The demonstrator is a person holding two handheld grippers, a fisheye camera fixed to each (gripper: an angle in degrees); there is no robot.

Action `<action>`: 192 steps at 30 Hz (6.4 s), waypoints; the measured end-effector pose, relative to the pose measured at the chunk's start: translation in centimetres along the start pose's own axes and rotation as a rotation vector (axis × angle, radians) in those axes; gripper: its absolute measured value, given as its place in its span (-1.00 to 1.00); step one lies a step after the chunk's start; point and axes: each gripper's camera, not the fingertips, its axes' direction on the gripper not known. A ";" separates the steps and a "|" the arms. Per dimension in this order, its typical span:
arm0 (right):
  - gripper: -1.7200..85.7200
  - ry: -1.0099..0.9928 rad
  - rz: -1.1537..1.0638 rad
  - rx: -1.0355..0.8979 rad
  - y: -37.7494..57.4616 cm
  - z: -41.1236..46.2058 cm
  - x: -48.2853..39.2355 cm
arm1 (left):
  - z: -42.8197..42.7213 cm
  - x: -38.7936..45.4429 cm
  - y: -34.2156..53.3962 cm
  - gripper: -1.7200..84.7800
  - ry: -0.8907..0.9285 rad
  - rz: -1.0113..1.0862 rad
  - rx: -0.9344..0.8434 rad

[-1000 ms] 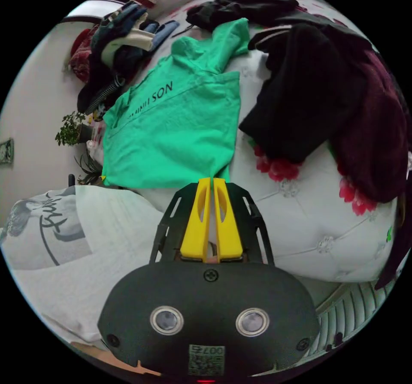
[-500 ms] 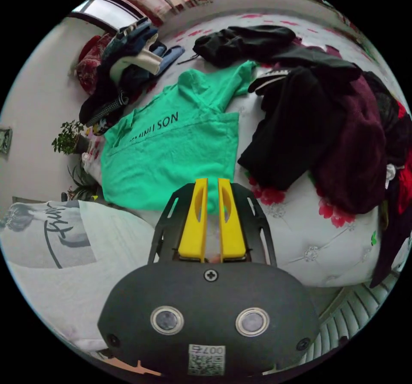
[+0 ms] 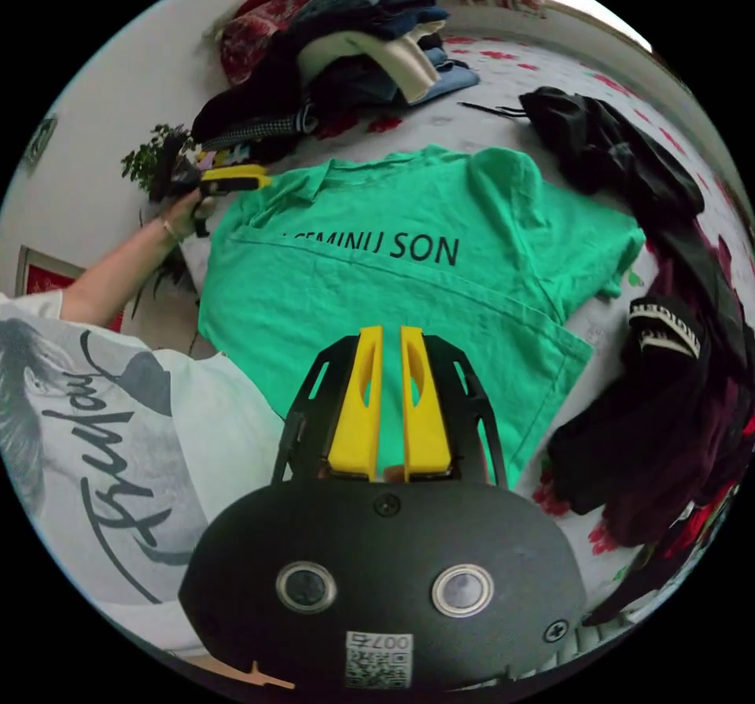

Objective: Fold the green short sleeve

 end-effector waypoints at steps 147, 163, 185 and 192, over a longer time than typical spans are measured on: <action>-0.74 0.031 0.334 -0.090 11.9 -5.0 10.6 | -3.8 9.1 27.4 -0.64 0.059 -0.792 -0.171; -0.95 -0.524 0.288 0.194 4.8 -13.7 19.5 | -10.3 -5.9 26.7 -0.98 0.642 -0.666 0.276; -0.71 -0.500 0.665 0.301 -0.1 -3.9 30.1 | -3.5 -13.3 23.4 -0.72 0.178 -0.936 0.251; -0.75 -0.507 0.696 0.200 -4.2 0.6 31.2 | -0.3 -13.3 17.9 -0.74 0.057 -0.747 0.165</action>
